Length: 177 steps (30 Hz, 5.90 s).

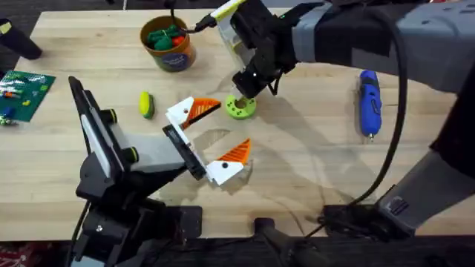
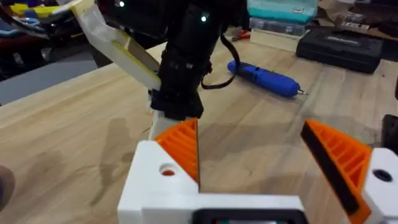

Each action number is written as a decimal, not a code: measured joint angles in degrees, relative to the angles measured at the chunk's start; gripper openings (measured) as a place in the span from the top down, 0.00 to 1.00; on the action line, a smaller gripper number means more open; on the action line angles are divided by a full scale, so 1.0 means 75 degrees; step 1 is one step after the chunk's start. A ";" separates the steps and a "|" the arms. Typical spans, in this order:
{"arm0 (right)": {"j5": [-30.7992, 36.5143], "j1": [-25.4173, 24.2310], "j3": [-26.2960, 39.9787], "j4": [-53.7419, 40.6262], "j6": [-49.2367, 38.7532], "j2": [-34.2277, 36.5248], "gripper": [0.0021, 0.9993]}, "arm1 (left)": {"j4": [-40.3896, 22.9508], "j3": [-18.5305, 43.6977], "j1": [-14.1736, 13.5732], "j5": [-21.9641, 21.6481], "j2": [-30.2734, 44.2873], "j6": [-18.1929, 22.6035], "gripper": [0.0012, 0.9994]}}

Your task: Pick up the gripper from the table and insert it into the empty holder that is missing its gripper. Then pick up a screw, insert it into the mounting hole, and use the screwdriver to tighten it. Finally, clean up the table by picking up the vegetable and placing it into the bucket.

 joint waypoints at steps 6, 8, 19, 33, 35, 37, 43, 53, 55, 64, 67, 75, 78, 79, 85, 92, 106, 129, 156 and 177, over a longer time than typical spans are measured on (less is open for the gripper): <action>0.0000 0.0000 0.0000 -0.0002 -0.0003 0.0000 0.92 | 0.0000 0.0000 0.0000 0.0001 -0.0001 0.0000 0.01; 0.0000 0.0000 0.0000 -0.0002 -0.0003 0.0000 0.92 | 0.0000 0.0000 0.0000 0.0001 0.0000 0.0000 0.01; 0.0003 0.0000 0.0000 0.0004 -0.0003 0.0000 0.99 | 0.0000 0.0000 0.0000 0.0001 0.0000 0.0001 0.01; 0.0002 0.0000 0.0000 -0.0040 -0.0003 -0.0001 0.99 | 0.0000 0.0000 0.0000 0.0001 -0.0001 0.0000 0.01; 0.0001 0.0000 0.0000 -0.0082 -0.0003 -0.0016 0.99 | 0.0000 0.0000 0.0000 -0.0002 0.0000 0.0000 0.01; 0.0002 0.0000 0.0000 -0.0190 -0.0003 -0.0068 0.99 | 0.0000 0.0000 0.0000 0.0001 0.0000 0.0000 0.01; 0.0000 0.0000 0.0000 -0.0351 -0.0003 -0.0479 0.99 | 0.0000 0.0000 0.0000 0.0001 0.0001 0.0000 0.01; -0.0001 0.0000 0.0000 -0.0526 0.0029 -0.1090 0.99 | 0.0000 0.0000 0.0000 0.0001 -0.0001 0.0000 0.01; -0.0006 0.0000 0.0009 -0.0696 0.0029 -0.1220 0.99 | 0.0000 0.0000 0.0000 -0.0002 -0.0001 0.0000 0.01; -0.0008 0.0000 0.0986 -0.2397 0.0029 -0.1580 0.99 | 0.0000 0.0000 0.0000 0.0001 -0.0001 0.0001 0.01; -0.0027 0.0001 0.1501 -0.2884 0.0031 -0.1601 0.99 | 0.0000 0.0000 0.0000 0.0001 -0.0001 0.0000 0.01; -0.0279 0.0085 0.2623 -0.3698 0.0032 -0.1632 0.99 | 0.0000 0.0000 0.0000 0.0001 -0.0001 0.0000 0.01; -0.0438 0.0262 0.2950 -0.3818 0.0032 -0.1741 0.99 | 0.0000 0.0000 0.0000 0.0001 -0.0001 0.0000 0.01; -0.0471 0.0333 0.3051 -0.3865 0.0032 -0.1790 0.99 | 0.0000 0.0000 0.0000 0.0001 -0.0001 0.0000 0.01; -0.0600 0.1003 0.3641 -0.4156 0.0032 -0.2111 0.99 | 0.0000 0.0000 0.0000 0.0001 -0.0001 0.0000 0.01; -0.0630 0.2057 0.4000 -0.4394 0.0032 -0.2136 0.99 | 0.0000 0.0000 0.0000 0.0001 -0.0001 0.0000 0.01; -0.0630 0.3348 0.4016 -0.4217 0.0032 -0.2136 0.99 | 0.0000 0.0000 0.0000 0.0001 -0.0001 0.0000 0.01; -0.0336 0.3296 0.4030 -0.4012 0.0029 -0.1868 0.99 | 0.0000 0.0000 0.0000 0.0001 -0.0001 0.0000 0.01; -0.0338 0.3060 0.4039 -0.4026 0.0029 -0.1445 0.99 | 0.0000 0.0000 0.0000 0.0001 -0.0001 0.0000 0.01; -0.0335 0.3057 0.4042 -0.4053 0.0029 -0.0950 0.99 | 0.0000 0.0000 0.0000 0.0001 -0.0001 0.0000 0.01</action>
